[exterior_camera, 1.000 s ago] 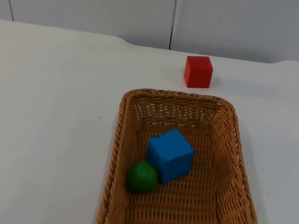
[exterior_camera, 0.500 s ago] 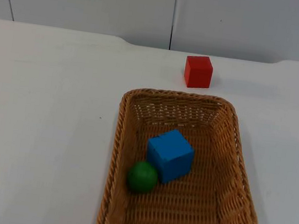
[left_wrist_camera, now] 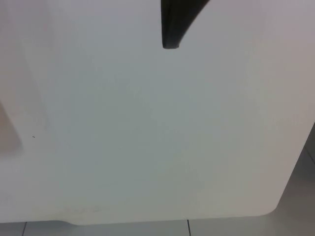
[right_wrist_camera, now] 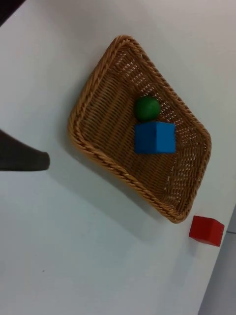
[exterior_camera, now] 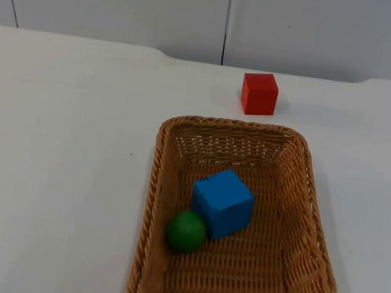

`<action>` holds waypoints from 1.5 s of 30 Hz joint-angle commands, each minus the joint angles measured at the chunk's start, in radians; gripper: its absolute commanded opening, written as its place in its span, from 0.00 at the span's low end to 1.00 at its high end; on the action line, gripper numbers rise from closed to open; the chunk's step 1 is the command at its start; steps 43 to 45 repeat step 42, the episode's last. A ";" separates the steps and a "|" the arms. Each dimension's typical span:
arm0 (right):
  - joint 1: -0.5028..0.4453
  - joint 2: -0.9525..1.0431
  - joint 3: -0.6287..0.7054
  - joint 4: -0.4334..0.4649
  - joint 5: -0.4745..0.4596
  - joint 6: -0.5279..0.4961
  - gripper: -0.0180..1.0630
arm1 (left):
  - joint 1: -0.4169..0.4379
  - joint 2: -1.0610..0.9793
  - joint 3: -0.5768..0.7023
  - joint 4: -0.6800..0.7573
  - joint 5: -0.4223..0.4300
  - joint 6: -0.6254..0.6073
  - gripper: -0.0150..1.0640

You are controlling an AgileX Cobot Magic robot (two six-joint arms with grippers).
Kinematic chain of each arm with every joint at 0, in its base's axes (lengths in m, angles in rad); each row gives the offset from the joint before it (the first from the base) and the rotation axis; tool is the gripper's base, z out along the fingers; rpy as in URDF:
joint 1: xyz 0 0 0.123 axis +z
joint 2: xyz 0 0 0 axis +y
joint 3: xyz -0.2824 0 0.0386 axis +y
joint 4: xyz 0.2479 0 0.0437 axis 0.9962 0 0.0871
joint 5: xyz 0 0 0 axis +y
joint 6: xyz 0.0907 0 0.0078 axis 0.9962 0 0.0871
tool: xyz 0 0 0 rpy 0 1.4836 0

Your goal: Place all geometric objects except the red cube into the basket.

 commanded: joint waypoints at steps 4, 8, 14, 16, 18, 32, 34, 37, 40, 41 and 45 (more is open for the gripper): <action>0.002 -0.004 0.002 0.009 -0.017 -0.014 0.74 | 0.005 -0.004 0.004 0.004 0.004 -0.007 0.93; 0.002 -0.004 0.002 0.016 -0.016 -0.025 0.74 | 0.005 -0.004 0.004 0.004 0.004 -0.007 0.93; 0.002 -0.004 0.002 0.042 -0.016 -0.025 0.74 | 0.005 -0.004 0.004 0.004 0.004 -0.007 0.93; 0.002 -0.004 0.002 0.051 -0.016 -0.025 0.74 | 0.005 -0.004 0.004 0.004 0.004 -0.007 0.93; 0.002 -0.004 0.002 0.061 -0.016 -0.025 0.74 | 0.005 -0.004 0.004 0.004 0.004 -0.007 0.93; -0.252 -0.004 0.002 0.063 -0.016 -0.025 0.74 | 0.005 -0.004 0.004 0.004 0.004 -0.007 0.93; -0.305 -0.004 0.002 0.063 -0.016 -0.025 0.74 | 0.005 -0.004 0.004 0.004 0.004 -0.007 0.93; -0.447 -0.004 0.002 0.063 -0.016 -0.025 0.74 | 0.005 -0.004 0.004 0.004 0.004 -0.007 0.93; -0.525 -0.004 0.002 0.063 -0.016 -0.024 0.74 | 0.005 -0.004 0.004 0.004 0.004 -0.007 0.93; -0.550 -0.004 0.002 0.063 -0.016 -0.024 0.74 | 0.005 -0.004 0.004 0.004 0.004 -0.007 0.93; -0.585 -0.004 0.002 0.063 -0.016 -0.024 0.74 | 0.005 -0.004 0.004 0.004 0.004 -0.007 0.93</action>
